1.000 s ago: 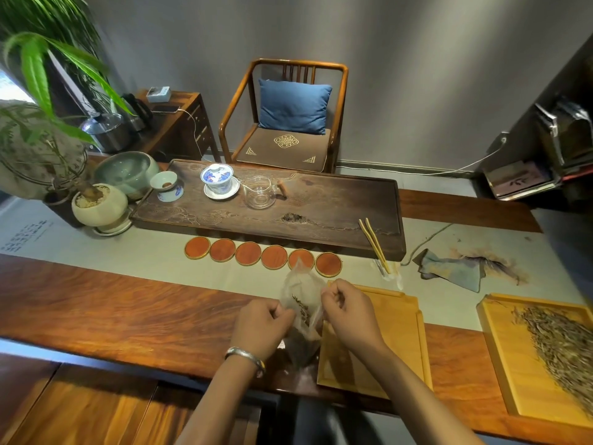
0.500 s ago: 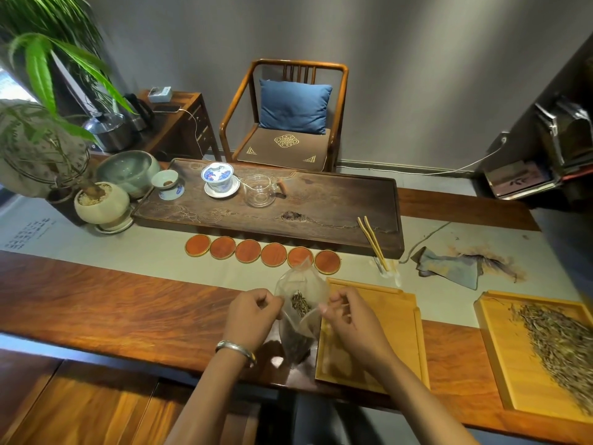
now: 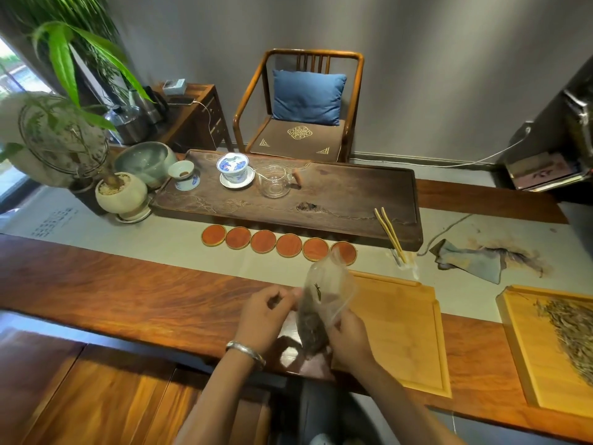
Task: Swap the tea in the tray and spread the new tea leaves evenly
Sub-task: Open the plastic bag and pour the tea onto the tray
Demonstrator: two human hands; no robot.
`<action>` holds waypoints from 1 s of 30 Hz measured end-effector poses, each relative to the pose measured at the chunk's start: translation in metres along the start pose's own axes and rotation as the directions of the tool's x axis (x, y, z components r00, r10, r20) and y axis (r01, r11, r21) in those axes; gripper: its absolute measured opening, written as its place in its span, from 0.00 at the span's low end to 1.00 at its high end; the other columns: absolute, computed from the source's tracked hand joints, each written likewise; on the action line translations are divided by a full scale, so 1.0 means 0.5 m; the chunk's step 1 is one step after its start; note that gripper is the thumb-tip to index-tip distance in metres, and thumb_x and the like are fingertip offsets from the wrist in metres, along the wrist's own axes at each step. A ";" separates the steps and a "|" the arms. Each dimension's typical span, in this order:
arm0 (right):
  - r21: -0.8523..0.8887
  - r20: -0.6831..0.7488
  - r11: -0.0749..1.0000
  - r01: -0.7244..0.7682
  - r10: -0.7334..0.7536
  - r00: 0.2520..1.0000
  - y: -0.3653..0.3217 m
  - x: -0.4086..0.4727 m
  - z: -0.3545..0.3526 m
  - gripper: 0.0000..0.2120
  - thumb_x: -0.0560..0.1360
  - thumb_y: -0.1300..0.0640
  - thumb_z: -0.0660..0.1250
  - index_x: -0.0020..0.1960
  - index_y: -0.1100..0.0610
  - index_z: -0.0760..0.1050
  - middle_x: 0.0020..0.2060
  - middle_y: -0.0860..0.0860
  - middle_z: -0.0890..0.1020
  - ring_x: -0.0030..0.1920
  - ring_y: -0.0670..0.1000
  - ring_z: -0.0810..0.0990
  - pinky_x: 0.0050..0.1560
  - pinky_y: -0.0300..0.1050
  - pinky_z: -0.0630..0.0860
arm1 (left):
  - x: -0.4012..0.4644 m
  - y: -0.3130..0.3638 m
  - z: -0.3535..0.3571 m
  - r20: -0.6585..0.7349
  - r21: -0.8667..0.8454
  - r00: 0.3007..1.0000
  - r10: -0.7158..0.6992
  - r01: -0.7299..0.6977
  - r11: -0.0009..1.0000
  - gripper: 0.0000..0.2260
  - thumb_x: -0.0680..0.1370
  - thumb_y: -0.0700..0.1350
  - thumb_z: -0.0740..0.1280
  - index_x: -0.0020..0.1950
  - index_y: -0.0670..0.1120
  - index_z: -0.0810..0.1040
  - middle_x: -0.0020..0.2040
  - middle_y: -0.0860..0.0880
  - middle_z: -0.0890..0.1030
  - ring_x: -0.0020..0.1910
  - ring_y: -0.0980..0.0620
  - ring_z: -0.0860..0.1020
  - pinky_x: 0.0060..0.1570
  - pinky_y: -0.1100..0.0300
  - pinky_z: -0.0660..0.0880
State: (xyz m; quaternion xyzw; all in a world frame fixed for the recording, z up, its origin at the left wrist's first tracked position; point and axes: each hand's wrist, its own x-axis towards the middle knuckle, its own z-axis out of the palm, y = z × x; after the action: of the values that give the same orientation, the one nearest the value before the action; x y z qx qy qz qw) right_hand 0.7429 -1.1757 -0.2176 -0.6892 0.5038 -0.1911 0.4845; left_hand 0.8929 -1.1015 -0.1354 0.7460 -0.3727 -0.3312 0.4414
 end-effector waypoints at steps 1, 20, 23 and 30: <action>-0.004 0.011 1.000 -0.010 0.010 1.000 -0.001 0.001 -0.008 0.07 0.77 0.53 0.65 0.48 0.56 0.77 0.37 0.48 0.82 0.39 0.48 0.80 0.37 0.43 0.77 | -0.003 -0.009 -0.009 -0.021 -0.031 0.999 -0.031 0.031 0.999 0.11 0.76 0.49 0.65 0.37 0.46 0.79 0.32 0.50 0.80 0.32 0.58 0.77 0.34 0.69 0.73; 0.635 0.195 0.746 -0.201 0.097 0.976 -0.104 -0.032 -0.240 0.08 0.73 0.68 0.63 0.42 0.63 0.82 0.38 0.58 0.83 0.40 0.54 0.82 0.45 0.43 0.79 | 0.016 -0.012 0.032 0.455 -0.130 0.890 -0.014 0.083 0.988 0.41 0.59 0.61 0.78 0.69 0.57 0.65 0.66 0.53 0.74 0.64 0.52 0.74 0.63 0.52 0.73; 0.731 0.232 0.603 -0.319 0.220 0.947 -0.083 -0.042 -0.261 0.16 0.72 0.66 0.62 0.57 0.73 0.72 0.51 0.73 0.75 0.51 0.64 0.76 0.62 0.60 0.71 | 0.016 0.007 0.070 0.585 -0.227 0.811 0.002 0.161 0.960 0.39 0.58 0.59 0.80 0.65 0.52 0.70 0.60 0.52 0.81 0.59 0.51 0.79 0.54 0.58 0.77; 0.723 0.176 0.602 -0.338 0.312 0.934 -0.001 -0.105 -0.265 0.11 0.75 0.61 0.64 0.54 0.66 0.73 0.49 0.65 0.80 0.51 0.64 0.79 0.58 0.60 0.73 | -0.047 -0.009 0.176 0.615 -0.122 0.788 -0.025 0.126 0.984 0.33 0.58 0.56 0.80 0.61 0.57 0.73 0.53 0.60 0.82 0.54 0.63 0.79 0.51 0.69 0.75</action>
State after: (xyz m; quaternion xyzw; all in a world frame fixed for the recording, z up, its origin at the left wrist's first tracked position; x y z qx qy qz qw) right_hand 0.6217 -1.1927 -0.1449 -0.3309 0.4905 -0.2775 0.7569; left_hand 0.8099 -1.1161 -0.1697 0.5764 -0.4379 -0.5999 0.3408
